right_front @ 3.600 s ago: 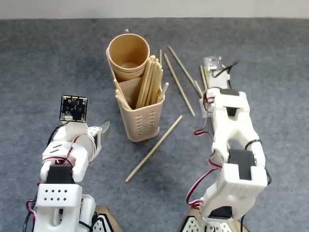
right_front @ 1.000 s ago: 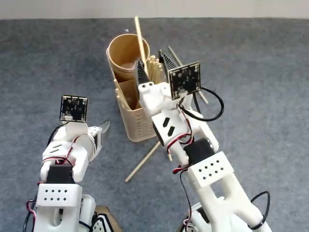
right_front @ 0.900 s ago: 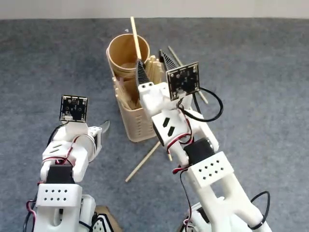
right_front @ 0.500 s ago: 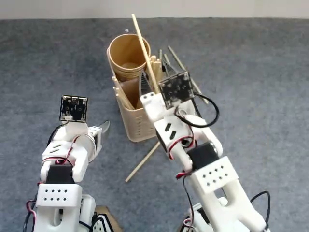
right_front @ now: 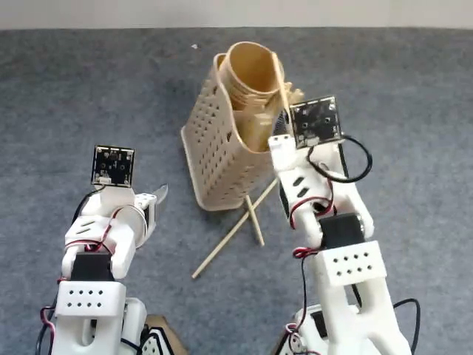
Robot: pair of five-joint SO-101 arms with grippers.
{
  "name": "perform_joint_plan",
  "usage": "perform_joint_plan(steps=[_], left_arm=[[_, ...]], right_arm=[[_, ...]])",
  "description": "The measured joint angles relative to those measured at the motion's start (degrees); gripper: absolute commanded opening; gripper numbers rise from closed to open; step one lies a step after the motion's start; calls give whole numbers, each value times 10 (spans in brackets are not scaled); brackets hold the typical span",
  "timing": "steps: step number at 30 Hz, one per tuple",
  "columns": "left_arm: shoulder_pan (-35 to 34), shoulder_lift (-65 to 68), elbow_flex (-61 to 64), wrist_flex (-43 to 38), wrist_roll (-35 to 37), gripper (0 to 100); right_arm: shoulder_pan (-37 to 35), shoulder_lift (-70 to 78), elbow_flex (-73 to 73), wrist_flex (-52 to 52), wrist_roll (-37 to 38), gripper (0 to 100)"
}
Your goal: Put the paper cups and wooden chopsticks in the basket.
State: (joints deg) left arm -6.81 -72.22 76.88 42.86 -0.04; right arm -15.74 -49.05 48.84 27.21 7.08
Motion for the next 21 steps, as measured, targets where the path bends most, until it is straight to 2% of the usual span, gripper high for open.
perform_joint_plan(steps=[3,9,14,21], left_arm=[[0,0,0,0,0,263],[0,0,0,0,0,263],[0,0,0,0,0,263],[0,0,0,0,0,263]], right_arm=[[-35,-17,-6,4,0,170],[-179,48,-8,-18,17,170],[-186,94,-30,-17,18,170],[-155,98,-39,-17,18,170]])
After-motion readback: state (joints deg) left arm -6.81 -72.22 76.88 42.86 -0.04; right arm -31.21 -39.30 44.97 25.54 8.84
